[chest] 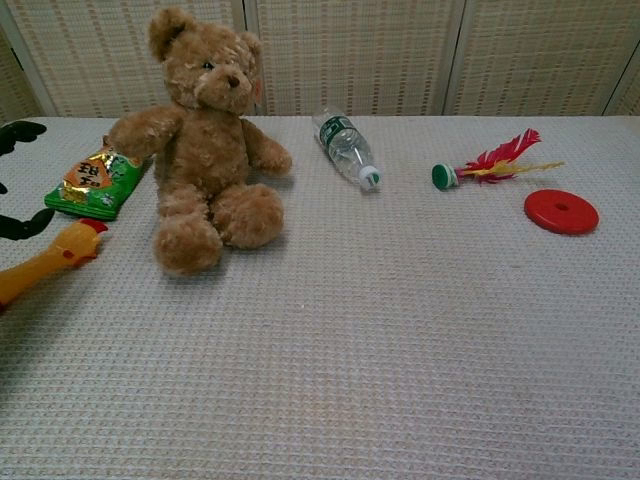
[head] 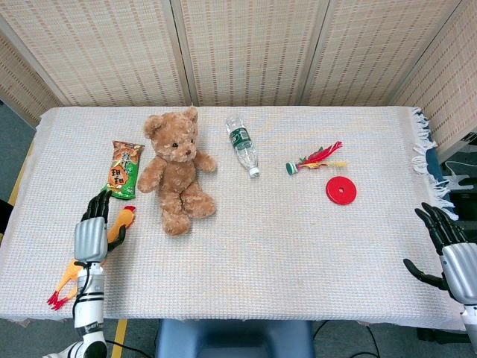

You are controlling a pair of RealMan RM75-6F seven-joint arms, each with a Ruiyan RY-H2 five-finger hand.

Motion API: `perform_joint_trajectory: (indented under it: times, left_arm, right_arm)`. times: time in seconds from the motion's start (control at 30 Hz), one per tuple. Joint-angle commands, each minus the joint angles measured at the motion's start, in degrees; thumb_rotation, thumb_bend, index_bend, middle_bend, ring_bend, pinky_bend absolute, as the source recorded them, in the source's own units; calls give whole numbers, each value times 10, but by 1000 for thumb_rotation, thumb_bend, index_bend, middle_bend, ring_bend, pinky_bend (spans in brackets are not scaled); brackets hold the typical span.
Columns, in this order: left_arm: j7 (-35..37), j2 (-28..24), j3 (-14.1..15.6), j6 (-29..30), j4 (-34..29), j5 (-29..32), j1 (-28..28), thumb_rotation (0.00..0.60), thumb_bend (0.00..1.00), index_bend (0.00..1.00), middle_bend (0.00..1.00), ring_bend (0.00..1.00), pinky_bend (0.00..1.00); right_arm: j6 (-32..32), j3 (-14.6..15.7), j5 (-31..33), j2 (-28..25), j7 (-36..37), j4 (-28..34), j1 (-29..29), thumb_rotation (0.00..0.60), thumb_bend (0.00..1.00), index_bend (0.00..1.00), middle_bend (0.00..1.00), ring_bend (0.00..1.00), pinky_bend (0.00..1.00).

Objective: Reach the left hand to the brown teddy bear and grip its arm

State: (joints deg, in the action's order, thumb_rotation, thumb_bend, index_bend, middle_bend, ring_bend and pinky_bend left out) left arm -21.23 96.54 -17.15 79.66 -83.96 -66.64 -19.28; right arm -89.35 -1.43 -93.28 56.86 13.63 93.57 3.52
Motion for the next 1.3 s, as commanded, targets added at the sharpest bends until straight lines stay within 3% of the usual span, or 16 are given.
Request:
perform_joint_trajectory:
  times: [0.03, 0.37, 0.53, 1.0, 1.2, 1.3]
  left_arm:
    - [-1, 35, -43, -38, 16, 59, -35, 600, 380, 0, 44, 64, 293]
    - [-21, 113, -136, -77, 117, 157, -137, 600, 382, 0, 51, 65, 305]
    - [-24, 129, -163, -76, 125, 184, -168, 600, 379, 0, 71, 92, 314]
    - [-36, 80, -195, -111, 9, 283, -190, 600, 376, 0, 74, 93, 319]
    - [-9, 91, -198, -80, 22, 273, -206, 600, 377, 7, 125, 130, 335]
    - [0, 104, -194, -59, 43, 259, -215, 600, 380, 69, 201, 185, 345]
  right_arm:
    - [9, -1, 6, -1, -6, 5, 3, 600, 125, 0, 0, 0, 133]
    - [27, 6, -1, -8, 3, 3, 11, 600, 125, 0, 0, 0, 133]
    - [27, 8, -5, -12, 10, 2, 12, 600, 126, 0, 0, 0, 133]
    - [26, 7, -3, -13, 18, 2, 12, 600, 126, 0, 0, 0, 133]
    - [28, 7, -2, -14, 18, 2, 13, 600, 125, 0, 0, 0, 133]
    - [29, 7, -1, -15, 19, 3, 13, 600, 125, 0, 0, 0, 133]
